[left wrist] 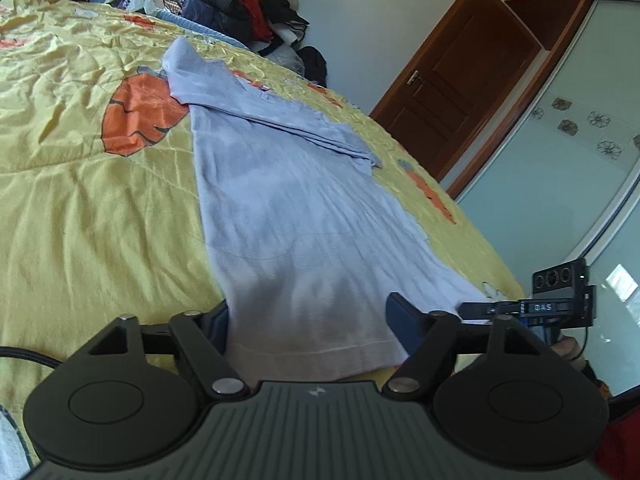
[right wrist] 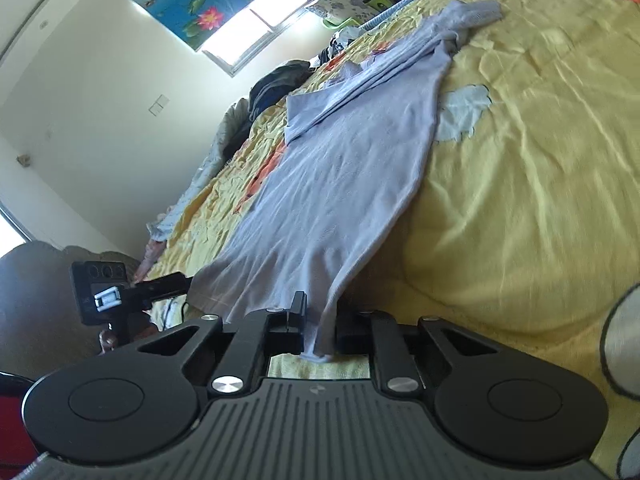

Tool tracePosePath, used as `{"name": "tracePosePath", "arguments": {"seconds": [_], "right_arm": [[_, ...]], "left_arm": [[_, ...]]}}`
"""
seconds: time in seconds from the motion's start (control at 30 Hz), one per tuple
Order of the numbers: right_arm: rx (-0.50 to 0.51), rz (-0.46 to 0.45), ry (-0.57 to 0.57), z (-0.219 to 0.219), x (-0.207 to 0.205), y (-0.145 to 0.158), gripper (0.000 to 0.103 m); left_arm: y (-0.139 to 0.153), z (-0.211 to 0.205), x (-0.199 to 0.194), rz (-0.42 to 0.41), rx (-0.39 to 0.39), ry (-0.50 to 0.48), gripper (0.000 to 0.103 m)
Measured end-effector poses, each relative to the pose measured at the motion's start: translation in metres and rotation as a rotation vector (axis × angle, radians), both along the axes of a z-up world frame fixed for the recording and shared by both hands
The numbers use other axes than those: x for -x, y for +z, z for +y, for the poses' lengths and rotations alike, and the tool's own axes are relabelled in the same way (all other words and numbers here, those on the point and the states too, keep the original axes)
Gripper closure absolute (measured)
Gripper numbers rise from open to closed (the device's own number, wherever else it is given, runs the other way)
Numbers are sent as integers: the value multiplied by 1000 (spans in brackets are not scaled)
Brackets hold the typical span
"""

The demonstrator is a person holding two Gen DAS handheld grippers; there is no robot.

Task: Fold small clothes
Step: 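Grasp the sweater hem with the left gripper while the right gripper grasps it too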

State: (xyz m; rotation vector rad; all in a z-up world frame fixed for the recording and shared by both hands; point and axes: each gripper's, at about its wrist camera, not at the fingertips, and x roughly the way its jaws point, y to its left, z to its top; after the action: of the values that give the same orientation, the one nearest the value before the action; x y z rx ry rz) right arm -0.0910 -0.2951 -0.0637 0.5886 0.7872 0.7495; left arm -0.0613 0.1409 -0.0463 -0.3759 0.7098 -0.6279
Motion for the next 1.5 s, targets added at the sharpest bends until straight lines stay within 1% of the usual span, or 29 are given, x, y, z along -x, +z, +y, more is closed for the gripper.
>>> {"name": "tracePosePath", "arguments": {"seconds": [0.03,0.07,0.1,0.13,0.17,0.2,0.27,0.3,0.33,0.43,0.53,0.6,0.67,0.77,0.87,0.93,1.03,1.1,1.17,1.27,1.37,1.5], "right_arm": [[3,-2,3,1,1,0,86],[5,-2,6,1,2,1,86],[7,-3,8,1,3,1,86],[6,-1,2,1,3,1,87],[3,2,-5,2,2,0,89],[2,4,-12,2,2,-1,92],[-4,7,-20,2,2,-2,93],[-7,9,-26,2,2,-2,94],[-9,12,-31,2,1,-2,94],[-20,19,-40,1,3,-3,94],[-77,45,-64,-4,2,-7,94],[-76,45,-73,-5,3,-7,93],[-89,53,-88,-6,4,-8,94],[-124,64,-107,-11,4,-12,94],[-105,53,-107,-8,4,-10,94],[-113,54,-114,-7,3,-11,94],[-105,57,-126,-7,3,-11,97],[-73,48,-140,-2,5,-8,96],[-45,39,-143,3,7,-6,96],[-64,48,-148,4,7,-5,96],[-106,48,-143,2,7,-3,95],[-148,24,-135,0,5,9,95]], "left_arm": [[0,0,0,-1,-5,9,37],[0,1,0,1,-11,20,46],[-1,1,-1,6,-18,31,51],[-2,2,-2,11,-22,41,60],[-3,4,-3,19,-23,48,68],[-4,5,-4,28,-23,57,72],[-5,7,-5,45,-35,79,89],[-6,8,-4,49,-39,88,91],[-6,8,-4,53,-43,98,95],[-4,4,1,37,-77,111,97],[0,-5,4,9,-136,107,97],[1,-7,4,6,-150,106,97],[0,-5,2,16,-138,108,97],[-4,1,1,37,-89,117,97],[-7,7,-1,68,-33,129,97],[-8,8,-1,73,-20,134,97],[-7,5,1,56,-36,136,97],[-4,0,4,34,-75,135,97],[-2,-5,5,23,-113,143,99],[2,-10,6,14,-139,148,100],[6,-9,8,6,-109,138,100],[16,-7,8,-11,-53,132,100]]}}
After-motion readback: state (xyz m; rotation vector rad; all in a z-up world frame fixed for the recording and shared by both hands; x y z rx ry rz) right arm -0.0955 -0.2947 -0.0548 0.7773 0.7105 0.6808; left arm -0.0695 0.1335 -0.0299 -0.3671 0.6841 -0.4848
